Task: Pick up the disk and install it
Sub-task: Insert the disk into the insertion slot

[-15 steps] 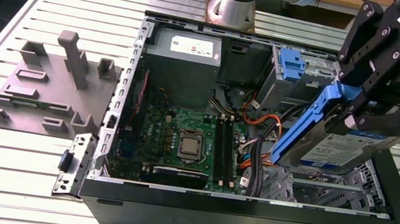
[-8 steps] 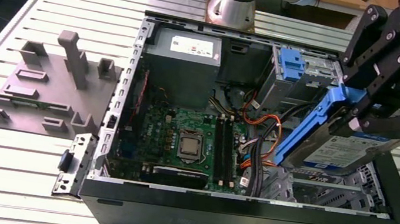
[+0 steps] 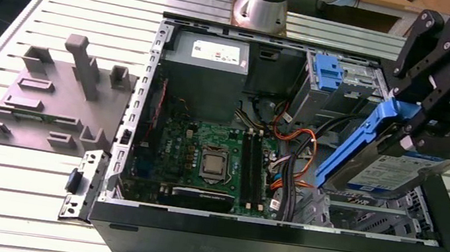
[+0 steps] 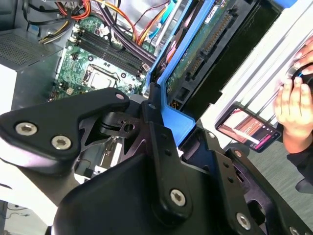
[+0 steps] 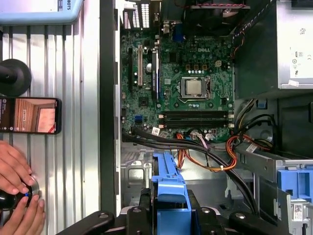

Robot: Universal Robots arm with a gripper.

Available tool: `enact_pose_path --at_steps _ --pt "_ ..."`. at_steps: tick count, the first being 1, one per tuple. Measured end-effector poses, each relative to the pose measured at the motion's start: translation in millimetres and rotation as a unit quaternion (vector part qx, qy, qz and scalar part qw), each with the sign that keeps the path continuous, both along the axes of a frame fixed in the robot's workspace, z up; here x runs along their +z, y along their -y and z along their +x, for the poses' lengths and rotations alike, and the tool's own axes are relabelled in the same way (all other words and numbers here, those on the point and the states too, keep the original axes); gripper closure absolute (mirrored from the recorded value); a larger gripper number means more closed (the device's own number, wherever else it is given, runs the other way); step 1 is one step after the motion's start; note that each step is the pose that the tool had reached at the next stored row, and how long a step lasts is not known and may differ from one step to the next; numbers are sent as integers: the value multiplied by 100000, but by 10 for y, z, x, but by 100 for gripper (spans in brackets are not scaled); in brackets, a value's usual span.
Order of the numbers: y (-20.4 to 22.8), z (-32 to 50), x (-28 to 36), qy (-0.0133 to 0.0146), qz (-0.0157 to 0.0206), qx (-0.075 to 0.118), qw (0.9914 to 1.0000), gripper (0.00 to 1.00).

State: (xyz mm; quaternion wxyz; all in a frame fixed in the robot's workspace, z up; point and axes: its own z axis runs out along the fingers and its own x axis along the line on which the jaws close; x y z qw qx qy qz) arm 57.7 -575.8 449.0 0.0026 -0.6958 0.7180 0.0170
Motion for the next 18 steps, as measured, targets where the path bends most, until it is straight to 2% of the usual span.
enact_pose_path --at_steps 11,18 --pt "0 129 -24 2 6 11 100000 63" --pt "0 175 -60 -1 -3 447 99999 63"
